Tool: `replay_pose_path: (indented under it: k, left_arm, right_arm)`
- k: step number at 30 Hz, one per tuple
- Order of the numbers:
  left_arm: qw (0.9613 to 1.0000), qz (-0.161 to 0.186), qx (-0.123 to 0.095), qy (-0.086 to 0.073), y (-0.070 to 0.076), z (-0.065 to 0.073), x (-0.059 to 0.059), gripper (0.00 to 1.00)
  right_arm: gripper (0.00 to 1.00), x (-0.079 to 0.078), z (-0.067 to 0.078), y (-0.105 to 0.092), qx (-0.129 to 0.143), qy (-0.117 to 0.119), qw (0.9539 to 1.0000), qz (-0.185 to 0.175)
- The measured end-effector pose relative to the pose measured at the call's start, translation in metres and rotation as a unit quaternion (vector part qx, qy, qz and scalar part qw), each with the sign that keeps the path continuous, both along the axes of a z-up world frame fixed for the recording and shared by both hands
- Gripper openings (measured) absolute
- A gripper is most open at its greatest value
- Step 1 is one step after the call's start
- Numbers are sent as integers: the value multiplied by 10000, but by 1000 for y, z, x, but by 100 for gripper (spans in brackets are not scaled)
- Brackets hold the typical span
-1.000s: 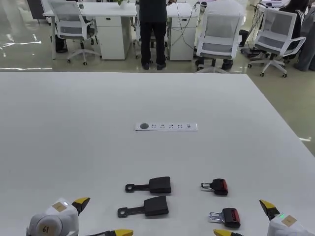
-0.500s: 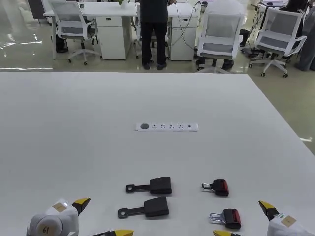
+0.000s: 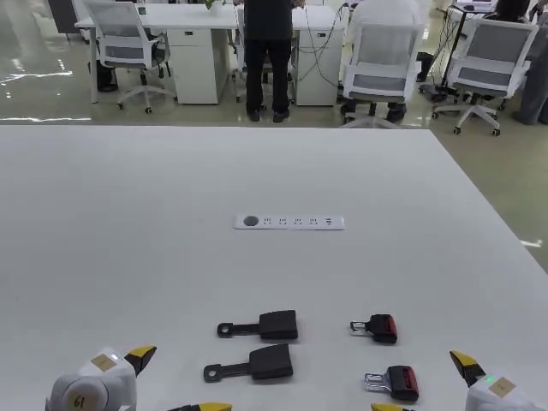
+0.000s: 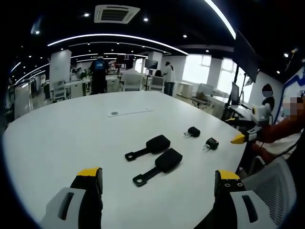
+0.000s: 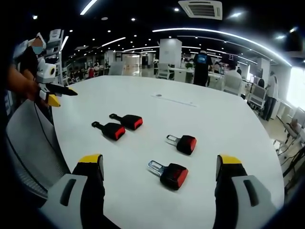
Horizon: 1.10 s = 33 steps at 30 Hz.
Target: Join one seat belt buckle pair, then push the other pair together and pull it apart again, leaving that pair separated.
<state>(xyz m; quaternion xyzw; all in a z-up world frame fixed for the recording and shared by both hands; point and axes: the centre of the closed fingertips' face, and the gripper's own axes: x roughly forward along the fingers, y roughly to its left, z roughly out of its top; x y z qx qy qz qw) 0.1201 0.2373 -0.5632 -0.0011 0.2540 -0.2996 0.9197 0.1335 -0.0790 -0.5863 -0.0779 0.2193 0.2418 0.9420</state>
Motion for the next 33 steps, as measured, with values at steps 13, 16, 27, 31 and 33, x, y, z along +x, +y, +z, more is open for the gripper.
replay_pose_path:
  k: [13,16,27,31,33]
  left_arm:
    - [10000,-7,5,64,-2,-5,0,100]
    - [10000,-1,7,84,-2,-6,0,100]
    - [9999,-14,34,156,-6,-12,3,100]
    - [9998,-36,51,191,-6,-14,5,100]
    - [9998,-40,55,205,-9,-15,6,99]
  right_arm:
    - [97,-1,1,2,-7,54,10000,28]
    - [97,0,-1,2,-7,71,10000,28]
    - [97,2,-6,0,11,129,9999,22]
    - [97,3,-8,-2,20,155,9999,17]
    - [97,3,-9,-2,19,173,9998,17]
